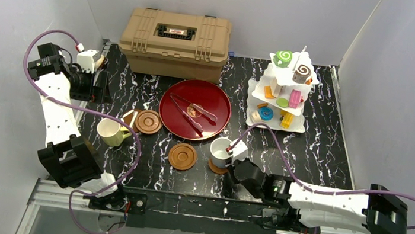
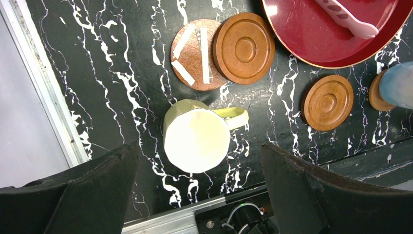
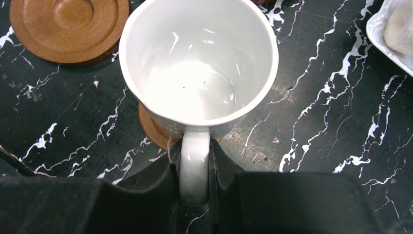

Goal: Serve the afternoon tea
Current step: Place the cup on the coaster.

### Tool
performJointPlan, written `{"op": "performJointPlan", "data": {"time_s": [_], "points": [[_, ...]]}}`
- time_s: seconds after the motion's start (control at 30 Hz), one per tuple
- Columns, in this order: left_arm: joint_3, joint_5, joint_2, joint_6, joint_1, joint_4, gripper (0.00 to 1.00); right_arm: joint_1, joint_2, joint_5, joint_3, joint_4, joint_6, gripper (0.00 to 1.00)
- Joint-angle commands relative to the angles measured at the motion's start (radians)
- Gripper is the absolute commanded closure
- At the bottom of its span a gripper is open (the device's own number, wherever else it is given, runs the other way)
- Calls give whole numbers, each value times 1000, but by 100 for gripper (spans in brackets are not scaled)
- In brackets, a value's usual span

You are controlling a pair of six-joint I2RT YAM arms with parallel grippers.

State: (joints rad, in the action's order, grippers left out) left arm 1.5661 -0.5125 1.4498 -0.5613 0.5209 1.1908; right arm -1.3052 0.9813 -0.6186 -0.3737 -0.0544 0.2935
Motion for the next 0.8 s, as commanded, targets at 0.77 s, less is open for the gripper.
{"op": "performJointPlan", "data": {"time_s": [0.77], "points": [[18,-4,-1,-12,5,32,7,-116,-34,-144,37,-43,90,60]]}}
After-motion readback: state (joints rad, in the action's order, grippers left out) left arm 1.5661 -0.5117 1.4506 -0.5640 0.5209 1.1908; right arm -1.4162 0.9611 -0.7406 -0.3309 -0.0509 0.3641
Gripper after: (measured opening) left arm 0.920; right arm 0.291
